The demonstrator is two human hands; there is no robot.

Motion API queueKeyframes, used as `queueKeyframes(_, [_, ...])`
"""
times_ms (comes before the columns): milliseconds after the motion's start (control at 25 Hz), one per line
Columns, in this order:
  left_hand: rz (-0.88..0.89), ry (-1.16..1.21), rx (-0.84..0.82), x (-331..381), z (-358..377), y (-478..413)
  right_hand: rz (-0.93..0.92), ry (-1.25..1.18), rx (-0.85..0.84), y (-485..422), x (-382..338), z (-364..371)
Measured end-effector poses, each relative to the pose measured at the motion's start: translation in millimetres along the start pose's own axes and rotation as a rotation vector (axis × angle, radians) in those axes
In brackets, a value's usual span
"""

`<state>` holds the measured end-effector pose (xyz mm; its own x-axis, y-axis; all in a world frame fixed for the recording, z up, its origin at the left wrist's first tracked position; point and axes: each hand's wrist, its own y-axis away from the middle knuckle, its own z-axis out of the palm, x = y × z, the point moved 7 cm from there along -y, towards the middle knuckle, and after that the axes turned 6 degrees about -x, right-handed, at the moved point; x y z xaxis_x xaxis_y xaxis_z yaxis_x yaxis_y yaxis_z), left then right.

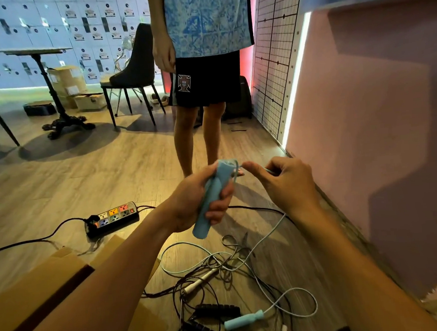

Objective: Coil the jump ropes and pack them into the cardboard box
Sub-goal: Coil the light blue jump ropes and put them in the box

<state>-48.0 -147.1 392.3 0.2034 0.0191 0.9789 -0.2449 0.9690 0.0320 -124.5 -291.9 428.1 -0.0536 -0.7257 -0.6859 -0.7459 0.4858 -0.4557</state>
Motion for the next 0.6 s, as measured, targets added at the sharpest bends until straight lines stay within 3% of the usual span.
queueKeyframes(200, [0.439, 0.525, 0.080, 32.1, -21.4, 9.9, 0.117, -0.161, -0.235, 3.0, -0.9, 28.0])
queueKeyframes(360, [0.772, 0.786, 0.345, 42.4, -72.5, 30.8, 0.378, -0.029, -0.755, 25.0, 18.7, 54.7])
queueKeyframes(440, [0.865, 0.806, 0.542, 38.9, -103.4, 46.2, 0.426, 0.077, -0.923, 37.4, 25.9, 55.3])
queueKeyframes(520, [0.849, 0.691, 0.724, 32.5, -123.1, 54.8, 0.330, -0.056, -0.904, 35.9, 12.7, 49.1])
queueKeyframes(600, [0.765, 0.502, 0.857, 24.5, -129.9, 54.2, 0.204, -0.396, -0.759, 26.8, -11.2, 34.5])
